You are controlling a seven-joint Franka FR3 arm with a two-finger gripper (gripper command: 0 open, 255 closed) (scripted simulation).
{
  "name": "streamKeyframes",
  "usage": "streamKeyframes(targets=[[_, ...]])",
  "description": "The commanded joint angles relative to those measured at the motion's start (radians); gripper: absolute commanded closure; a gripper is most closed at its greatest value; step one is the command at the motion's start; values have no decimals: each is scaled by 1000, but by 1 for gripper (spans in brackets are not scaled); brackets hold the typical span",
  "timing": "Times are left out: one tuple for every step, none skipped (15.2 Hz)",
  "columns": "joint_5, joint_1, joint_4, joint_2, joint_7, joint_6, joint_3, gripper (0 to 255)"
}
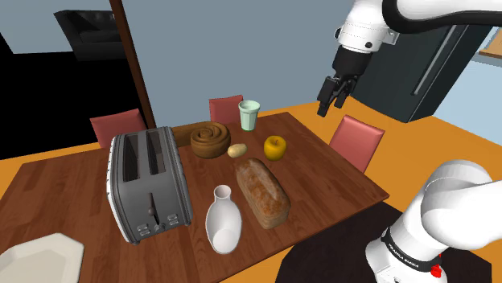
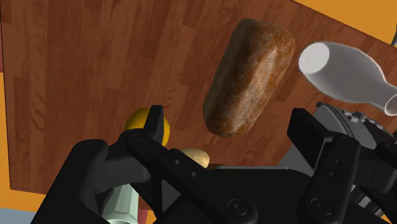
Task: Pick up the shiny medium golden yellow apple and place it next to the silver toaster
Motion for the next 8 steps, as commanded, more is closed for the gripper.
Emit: streamKeyframes(targets=[[0,0,0,0,0,0,0,0],[-9,-3,-16,18,-8,36,0,0],[-17,-6,-30,37,-15,71,0,0],[-26,-9,-43,57,-21,107,0,0],[-34,-13,-54,79,-28,143,-1,0],[-43,-17,-64,102,-34,179,-1,0],[-52,-21,-73,127,-39,215,-1,0],[-61,-25,-80,153,-44,251,-2,0]])
